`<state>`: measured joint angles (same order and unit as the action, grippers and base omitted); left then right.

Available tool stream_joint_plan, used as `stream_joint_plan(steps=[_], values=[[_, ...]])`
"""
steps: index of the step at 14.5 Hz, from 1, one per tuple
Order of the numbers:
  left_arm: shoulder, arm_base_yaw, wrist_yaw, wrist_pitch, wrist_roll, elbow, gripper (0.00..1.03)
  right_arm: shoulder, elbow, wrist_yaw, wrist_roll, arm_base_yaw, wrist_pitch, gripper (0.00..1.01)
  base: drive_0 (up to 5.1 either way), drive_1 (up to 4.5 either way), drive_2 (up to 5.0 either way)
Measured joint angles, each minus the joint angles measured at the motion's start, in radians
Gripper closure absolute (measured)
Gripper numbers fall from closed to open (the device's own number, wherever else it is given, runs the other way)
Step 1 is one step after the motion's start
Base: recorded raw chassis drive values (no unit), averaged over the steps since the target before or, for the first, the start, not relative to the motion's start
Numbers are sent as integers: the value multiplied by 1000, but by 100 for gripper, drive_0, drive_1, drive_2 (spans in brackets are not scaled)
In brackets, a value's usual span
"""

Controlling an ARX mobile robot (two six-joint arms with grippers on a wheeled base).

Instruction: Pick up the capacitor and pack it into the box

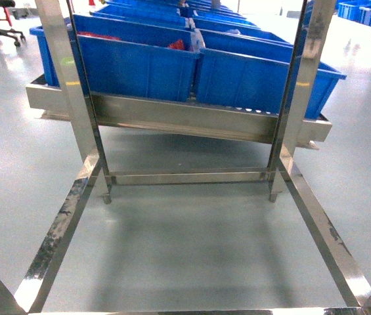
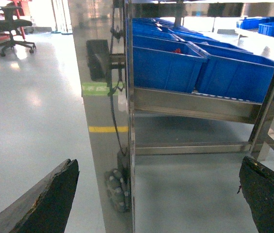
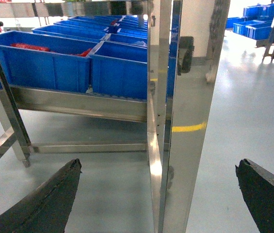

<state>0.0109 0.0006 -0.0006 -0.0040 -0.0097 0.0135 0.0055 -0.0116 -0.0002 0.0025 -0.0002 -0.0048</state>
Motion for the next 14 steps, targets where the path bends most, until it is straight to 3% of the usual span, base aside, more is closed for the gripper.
stream_joint_plan(steps=[14], values=[[0, 0, 0, 0, 0, 0, 5, 0, 0, 0, 0, 0, 0, 3, 0, 0, 0]])
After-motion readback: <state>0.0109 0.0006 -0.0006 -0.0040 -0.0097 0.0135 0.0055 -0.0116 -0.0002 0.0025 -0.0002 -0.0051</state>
